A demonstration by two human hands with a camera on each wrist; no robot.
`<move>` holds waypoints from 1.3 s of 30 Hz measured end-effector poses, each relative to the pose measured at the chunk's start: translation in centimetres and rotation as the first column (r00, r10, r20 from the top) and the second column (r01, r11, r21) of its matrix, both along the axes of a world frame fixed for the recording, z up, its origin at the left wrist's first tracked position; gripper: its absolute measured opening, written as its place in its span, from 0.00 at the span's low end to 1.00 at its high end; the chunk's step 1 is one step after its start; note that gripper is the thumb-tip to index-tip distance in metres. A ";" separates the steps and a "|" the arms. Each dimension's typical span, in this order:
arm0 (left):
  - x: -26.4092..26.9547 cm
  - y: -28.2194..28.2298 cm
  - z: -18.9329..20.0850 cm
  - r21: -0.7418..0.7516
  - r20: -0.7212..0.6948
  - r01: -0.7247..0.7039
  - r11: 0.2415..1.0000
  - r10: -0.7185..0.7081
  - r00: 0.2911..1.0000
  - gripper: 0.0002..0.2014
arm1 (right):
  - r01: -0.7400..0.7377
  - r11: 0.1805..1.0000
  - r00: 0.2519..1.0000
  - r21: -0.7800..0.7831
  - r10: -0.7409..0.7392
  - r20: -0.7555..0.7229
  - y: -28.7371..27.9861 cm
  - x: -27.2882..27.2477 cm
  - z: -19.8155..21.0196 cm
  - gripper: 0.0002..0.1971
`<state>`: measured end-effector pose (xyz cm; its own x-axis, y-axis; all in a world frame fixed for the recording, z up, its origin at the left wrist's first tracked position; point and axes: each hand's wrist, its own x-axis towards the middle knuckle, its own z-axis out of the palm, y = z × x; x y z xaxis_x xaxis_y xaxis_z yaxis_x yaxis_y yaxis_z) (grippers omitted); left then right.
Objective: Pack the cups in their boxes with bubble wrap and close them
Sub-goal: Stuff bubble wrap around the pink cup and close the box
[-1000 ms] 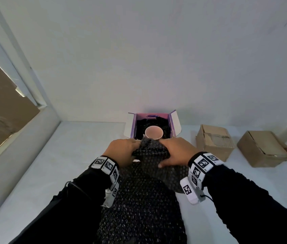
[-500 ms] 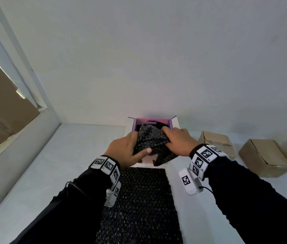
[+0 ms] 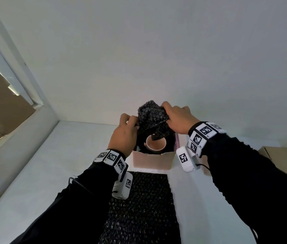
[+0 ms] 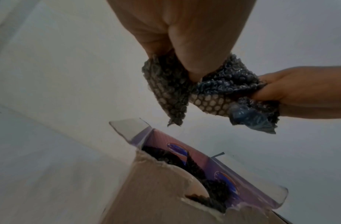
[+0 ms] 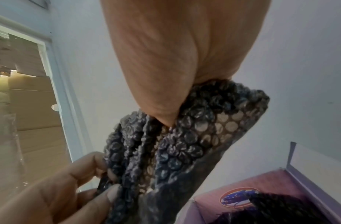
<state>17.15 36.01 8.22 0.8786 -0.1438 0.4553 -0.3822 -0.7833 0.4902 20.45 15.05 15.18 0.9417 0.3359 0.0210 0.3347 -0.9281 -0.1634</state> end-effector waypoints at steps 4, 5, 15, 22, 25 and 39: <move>1.0 -0.7 -2.3 0.027 -0.029 0.032 0.999 -0.031 0.999 0.09 | 0.099 0.994 0.994 -0.034 -0.101 -0.044 0.9 1.8 -0.3 0.17; 1.0 -0.9 -3.0 0.059 -0.029 0.050 0.997 -0.048 0.998 0.09 | 0.127 0.992 0.986 -0.024 -0.129 -0.101 1.2 2.2 -0.6 0.21; 0.5 0.4 -6.9 0.535 -0.005 0.120 0.836 -0.138 0.990 0.16 | 0.045 0.996 0.984 0.078 -0.031 -0.177 4.0 4.2 -5.8 0.17; 0.0 1.0 -6.6 0.329 0.114 0.036 0.944 -0.078 0.990 0.20 | -0.115 0.991 0.993 0.063 0.116 -0.003 5.7 5.1 -8.3 0.20; 0.5 1.1 -6.9 0.366 0.051 0.102 0.925 -0.129 0.990 0.23 | -0.143 0.959 0.990 0.244 0.144 0.016 5.7 5.4 -9.4 0.18; 1.4 0.4 -7.8 0.607 -0.122 0.124 0.785 -0.063 0.991 0.24 | -0.018 0.998 0.995 0.055 0.023 -0.094 5.8 5.7 -13.5 0.16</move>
<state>18.52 36.38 0.47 0.8785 -0.4490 0.1632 -0.4481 -0.8929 -0.0445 26.13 20.84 1.67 0.9332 0.3560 -0.0491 0.3343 -0.9101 -0.2450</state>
